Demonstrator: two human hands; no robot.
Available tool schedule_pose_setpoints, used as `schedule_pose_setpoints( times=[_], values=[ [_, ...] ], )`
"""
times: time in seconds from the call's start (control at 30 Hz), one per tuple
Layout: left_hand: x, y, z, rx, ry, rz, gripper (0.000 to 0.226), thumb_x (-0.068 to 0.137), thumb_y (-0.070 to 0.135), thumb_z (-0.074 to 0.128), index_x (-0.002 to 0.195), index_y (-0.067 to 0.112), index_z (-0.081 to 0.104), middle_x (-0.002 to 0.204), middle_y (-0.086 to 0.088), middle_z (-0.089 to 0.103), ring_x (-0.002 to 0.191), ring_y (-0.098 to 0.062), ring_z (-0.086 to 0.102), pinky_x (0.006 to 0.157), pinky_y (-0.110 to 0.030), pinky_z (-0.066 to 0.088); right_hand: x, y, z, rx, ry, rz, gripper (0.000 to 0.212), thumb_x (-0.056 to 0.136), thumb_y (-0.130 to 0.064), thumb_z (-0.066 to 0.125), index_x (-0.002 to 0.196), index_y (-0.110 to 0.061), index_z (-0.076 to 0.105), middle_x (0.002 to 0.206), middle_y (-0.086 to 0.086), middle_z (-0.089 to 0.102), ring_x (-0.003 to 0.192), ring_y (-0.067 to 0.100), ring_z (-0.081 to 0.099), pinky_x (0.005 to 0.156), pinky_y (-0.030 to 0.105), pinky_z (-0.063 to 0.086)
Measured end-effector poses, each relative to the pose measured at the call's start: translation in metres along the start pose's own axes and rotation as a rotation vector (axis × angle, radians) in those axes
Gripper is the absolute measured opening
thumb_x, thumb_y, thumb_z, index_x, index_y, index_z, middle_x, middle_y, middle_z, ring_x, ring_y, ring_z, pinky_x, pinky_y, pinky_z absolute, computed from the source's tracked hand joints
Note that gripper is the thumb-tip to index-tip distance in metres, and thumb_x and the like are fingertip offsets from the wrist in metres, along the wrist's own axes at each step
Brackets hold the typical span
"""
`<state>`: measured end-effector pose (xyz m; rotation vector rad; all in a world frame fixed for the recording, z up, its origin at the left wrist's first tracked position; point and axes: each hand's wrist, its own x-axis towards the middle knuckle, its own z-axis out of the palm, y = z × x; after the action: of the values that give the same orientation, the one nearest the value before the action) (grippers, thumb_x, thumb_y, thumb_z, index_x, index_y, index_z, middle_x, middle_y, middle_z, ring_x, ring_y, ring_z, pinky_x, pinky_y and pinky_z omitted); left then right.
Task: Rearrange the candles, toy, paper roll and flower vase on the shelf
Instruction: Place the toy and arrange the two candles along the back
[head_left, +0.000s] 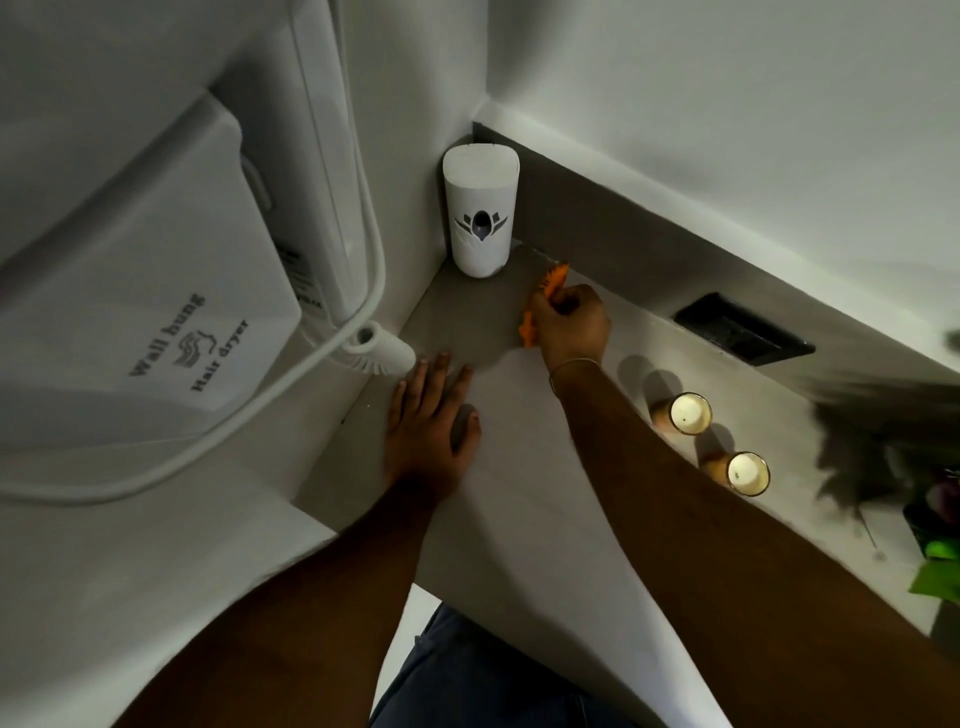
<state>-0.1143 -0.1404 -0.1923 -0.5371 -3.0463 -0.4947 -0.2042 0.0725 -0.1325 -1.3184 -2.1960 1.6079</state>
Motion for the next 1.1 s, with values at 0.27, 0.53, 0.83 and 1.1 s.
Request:
schedule_pose_setpoints(
  times=[0.27,0.53,0.83,1.1],
  values=[
    [0.000,0.001,-0.003,0.011,-0.008,-0.008,0.066,0.106,0.044,0.051,0.169,0.038,0.033,0.183,0.005,0.021,0.170,-0.020,0.012,0.137,-0.048,0.014,0.002,-0.001,0.009,0.023,0.006,0.021,0.023,0.084,-0.031,0.078,0.077,-0.020,0.059,0.082,0.010,0.073,0.079,0.027,0.073,0.077,0.044,0.063],
    [-0.001,0.002,-0.007,0.014,-0.090,-0.025,0.069,0.104,0.046,0.051,0.170,0.035,0.033,0.182,-0.001,0.025,0.169,-0.026,0.020,0.136,-0.052,0.017,-0.049,0.046,-0.025,0.033,0.122,0.112,0.037,0.084,-0.051,0.079,0.078,-0.024,0.054,0.071,-0.010,0.055,0.067,0.010,0.055,0.066,0.027,0.044],
    [0.002,0.031,-0.006,0.039,-0.229,0.022,0.076,0.097,0.046,0.034,0.167,0.019,0.040,0.177,-0.013,0.033,0.165,-0.038,0.030,0.132,-0.062,0.023,-0.077,0.108,-0.104,0.266,0.442,0.482,0.084,0.079,-0.045,0.087,0.146,-0.036,0.036,0.114,0.005,0.069,0.108,0.034,0.069,0.102,0.048,0.054],
    [-0.006,0.109,0.016,0.030,-0.371,0.077,0.074,0.099,0.045,0.019,0.171,0.038,0.002,0.184,0.000,0.001,0.171,-0.026,0.003,0.136,-0.055,0.003,-0.024,0.087,-0.092,0.118,0.349,0.218,0.047,0.084,-0.029,0.079,0.128,-0.028,0.064,0.116,0.004,0.075,0.114,0.030,0.069,0.091,0.030,0.046]
  ],
)
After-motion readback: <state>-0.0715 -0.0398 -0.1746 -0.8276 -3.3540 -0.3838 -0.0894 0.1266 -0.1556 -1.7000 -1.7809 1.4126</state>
